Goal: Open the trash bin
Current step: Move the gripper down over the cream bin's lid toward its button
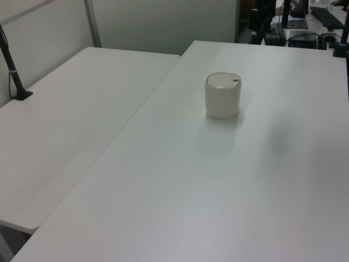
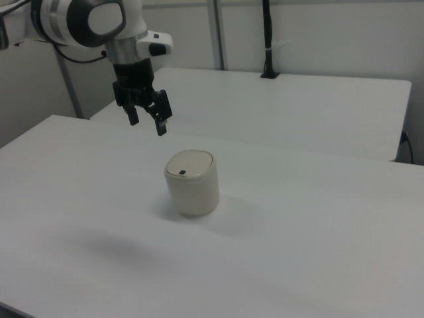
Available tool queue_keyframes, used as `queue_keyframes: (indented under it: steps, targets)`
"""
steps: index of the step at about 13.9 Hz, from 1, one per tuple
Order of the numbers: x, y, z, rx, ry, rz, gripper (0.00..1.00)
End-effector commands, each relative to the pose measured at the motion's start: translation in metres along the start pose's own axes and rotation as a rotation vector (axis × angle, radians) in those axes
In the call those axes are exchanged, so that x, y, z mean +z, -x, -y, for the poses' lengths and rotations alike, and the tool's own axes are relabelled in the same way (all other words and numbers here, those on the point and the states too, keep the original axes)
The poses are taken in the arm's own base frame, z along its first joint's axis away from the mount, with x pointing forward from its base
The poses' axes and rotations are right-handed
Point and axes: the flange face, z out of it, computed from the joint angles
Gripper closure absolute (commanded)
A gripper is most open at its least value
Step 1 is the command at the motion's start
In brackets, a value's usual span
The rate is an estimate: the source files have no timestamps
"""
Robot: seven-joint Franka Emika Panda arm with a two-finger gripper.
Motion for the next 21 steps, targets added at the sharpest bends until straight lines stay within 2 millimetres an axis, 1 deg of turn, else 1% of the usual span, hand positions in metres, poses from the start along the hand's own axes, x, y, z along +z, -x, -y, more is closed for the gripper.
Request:
queue_keyframes:
  steps: [1, 2, 3, 4, 5, 6, 7, 8, 10, 14, 16, 21]
  targets:
    - [0.001, -0.001, -0.002, -0.065, -0.025, -0.016, 0.11]
    - [0.002, -0.001, -0.001, -0.066, -0.026, -0.014, 0.24]
    - [0.002, -0.002, -0.001, -0.072, -0.029, -0.022, 0.42]
    - [0.006, -0.005, 0.0, -0.08, -0.033, -0.025, 0.61]
    - [0.005, -0.007, 0.001, -0.079, -0.041, -0.042, 0.73]
    - [0.006, -0.012, 0.003, -0.081, -0.043, -0.069, 0.82]
    - [0.011, -0.017, 0.005, -0.08, -0.042, -0.085, 0.85]
    - [0.02, -0.027, 0.008, -0.082, -0.037, -0.106, 0.9]
    - [0.034, -0.041, 0.014, -0.076, -0.032, -0.14, 0.91]
    - [0.06, -0.062, 0.021, -0.079, -0.02, -0.184, 0.95]
    - [0.069, -0.068, 0.023, -0.076, -0.017, -0.199, 0.95]
    - [0.09, -0.074, 0.029, -0.097, -0.01, -0.172, 0.97]
